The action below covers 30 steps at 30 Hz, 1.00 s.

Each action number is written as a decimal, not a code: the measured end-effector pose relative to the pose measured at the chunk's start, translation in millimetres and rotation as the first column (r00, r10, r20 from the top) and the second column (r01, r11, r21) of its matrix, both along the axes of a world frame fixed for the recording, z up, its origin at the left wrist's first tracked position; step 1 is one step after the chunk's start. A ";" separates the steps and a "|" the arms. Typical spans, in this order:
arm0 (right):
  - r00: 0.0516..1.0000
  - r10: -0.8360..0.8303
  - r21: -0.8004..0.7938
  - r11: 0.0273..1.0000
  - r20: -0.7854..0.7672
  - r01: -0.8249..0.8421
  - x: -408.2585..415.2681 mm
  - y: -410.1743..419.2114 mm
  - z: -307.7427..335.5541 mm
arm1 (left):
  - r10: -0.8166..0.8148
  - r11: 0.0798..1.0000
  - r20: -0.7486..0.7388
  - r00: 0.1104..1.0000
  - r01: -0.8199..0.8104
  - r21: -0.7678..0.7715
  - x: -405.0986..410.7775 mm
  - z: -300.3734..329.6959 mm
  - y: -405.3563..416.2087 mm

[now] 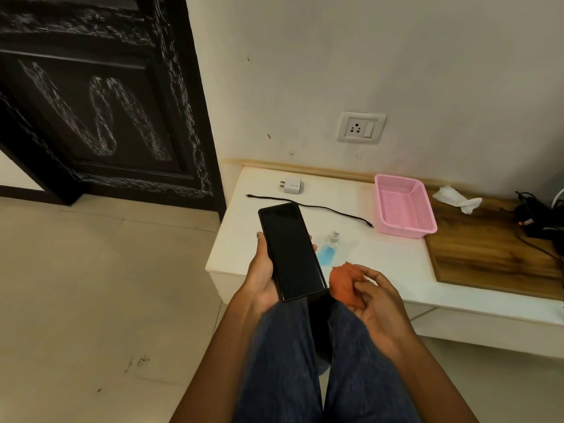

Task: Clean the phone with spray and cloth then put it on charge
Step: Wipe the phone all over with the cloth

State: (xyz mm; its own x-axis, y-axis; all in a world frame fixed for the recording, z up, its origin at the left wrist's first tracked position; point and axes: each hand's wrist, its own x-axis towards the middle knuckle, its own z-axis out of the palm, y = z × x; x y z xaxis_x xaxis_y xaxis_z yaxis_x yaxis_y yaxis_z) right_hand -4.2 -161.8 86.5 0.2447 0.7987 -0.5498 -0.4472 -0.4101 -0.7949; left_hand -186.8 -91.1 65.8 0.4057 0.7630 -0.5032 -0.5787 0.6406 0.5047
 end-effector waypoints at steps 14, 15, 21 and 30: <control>0.994 0.094 -0.044 0.994 -0.063 -0.097 -18.3 20.2 -23.4 | -0.123 0.984 -0.309 0.943 0.156 0.086 -8.4 -8.8 23.3; 0.994 0.091 -0.045 0.995 -0.067 -0.094 -18.4 20.2 -24.3 | -0.120 0.986 -0.289 0.950 0.147 0.073 -8.3 -9.7 23.4; 0.993 0.100 -0.025 0.995 -0.064 -0.101 -19.7 17.6 -24.6 | -0.053 0.998 -0.039 0.998 0.053 -0.015 -6.3 -14.3 20.5; 0.961 0.166 0.067 0.986 -0.219 -0.154 -25.8 13.4 -23.6 | -0.026 0.998 -0.146 0.989 0.016 -0.065 -2.6 -25.4 23.8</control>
